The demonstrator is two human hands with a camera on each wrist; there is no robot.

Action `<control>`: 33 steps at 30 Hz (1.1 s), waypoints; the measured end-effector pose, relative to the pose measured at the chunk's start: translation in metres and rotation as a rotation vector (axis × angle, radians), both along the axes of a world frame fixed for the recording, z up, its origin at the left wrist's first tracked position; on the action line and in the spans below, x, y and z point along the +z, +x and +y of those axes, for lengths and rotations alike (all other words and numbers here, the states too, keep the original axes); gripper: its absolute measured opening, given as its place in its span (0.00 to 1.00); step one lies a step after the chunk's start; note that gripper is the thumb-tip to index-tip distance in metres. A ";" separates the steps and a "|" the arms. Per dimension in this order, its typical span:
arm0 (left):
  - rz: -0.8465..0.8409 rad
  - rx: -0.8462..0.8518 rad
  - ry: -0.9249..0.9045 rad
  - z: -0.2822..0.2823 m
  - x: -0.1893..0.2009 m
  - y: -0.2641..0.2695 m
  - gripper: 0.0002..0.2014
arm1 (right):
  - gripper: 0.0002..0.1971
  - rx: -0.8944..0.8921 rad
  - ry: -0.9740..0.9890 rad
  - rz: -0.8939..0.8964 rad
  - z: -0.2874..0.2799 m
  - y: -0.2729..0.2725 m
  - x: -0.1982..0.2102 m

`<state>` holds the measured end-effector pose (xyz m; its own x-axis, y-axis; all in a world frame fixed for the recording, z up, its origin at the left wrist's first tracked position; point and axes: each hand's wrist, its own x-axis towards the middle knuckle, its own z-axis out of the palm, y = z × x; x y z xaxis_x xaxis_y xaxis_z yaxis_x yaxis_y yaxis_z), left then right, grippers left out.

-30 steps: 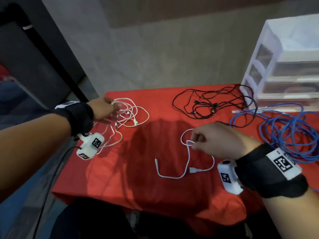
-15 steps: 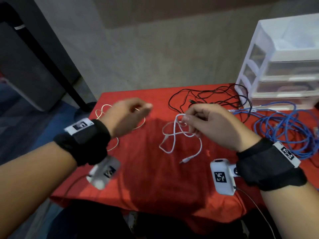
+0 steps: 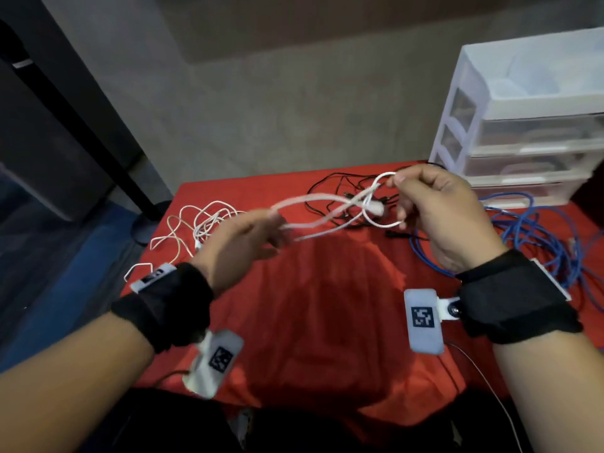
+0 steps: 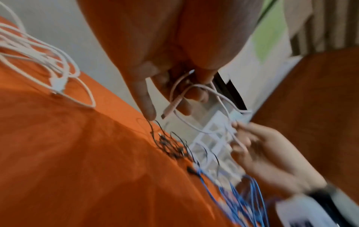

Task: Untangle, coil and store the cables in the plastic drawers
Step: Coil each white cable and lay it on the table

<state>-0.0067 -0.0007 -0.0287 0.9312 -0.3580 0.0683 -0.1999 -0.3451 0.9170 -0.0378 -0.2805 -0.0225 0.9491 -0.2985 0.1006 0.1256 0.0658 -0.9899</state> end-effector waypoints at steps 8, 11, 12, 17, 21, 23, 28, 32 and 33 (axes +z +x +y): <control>0.297 0.544 -0.554 0.066 0.042 0.069 0.16 | 0.06 0.045 -0.210 0.025 0.011 0.004 -0.014; 0.339 0.688 -0.721 0.096 0.051 0.089 0.17 | 0.05 0.044 -0.271 0.049 0.015 0.008 -0.018; 0.332 0.722 -0.724 0.106 0.050 0.093 0.17 | 0.05 0.049 -0.270 0.064 0.018 0.009 -0.018; 0.296 0.709 -0.534 0.134 0.040 0.101 0.12 | 0.04 0.112 -0.223 0.076 0.054 0.016 -0.012; 0.289 0.543 -0.446 0.123 0.043 0.076 0.10 | 0.03 0.263 -0.235 0.100 0.080 0.022 -0.004; 0.245 0.479 -0.473 0.106 0.050 0.051 0.10 | 0.09 0.258 -0.410 0.079 0.086 0.020 -0.002; 0.416 0.229 -0.851 0.050 0.059 -0.016 0.13 | 0.09 0.373 -0.565 -0.106 0.114 -0.023 0.019; 0.480 0.129 -0.935 0.015 0.065 -0.045 0.14 | 0.15 0.531 -0.344 -0.031 0.146 -0.049 0.018; 0.444 0.123 -0.895 0.012 0.066 -0.048 0.13 | 0.13 0.508 -0.310 -0.018 0.146 -0.049 0.018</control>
<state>-0.0549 0.0112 0.0372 0.9648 -0.2443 -0.0972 0.2136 0.5124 0.8317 -0.0869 -0.1349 -0.0045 0.9626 0.2386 0.1282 0.1713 -0.1699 -0.9705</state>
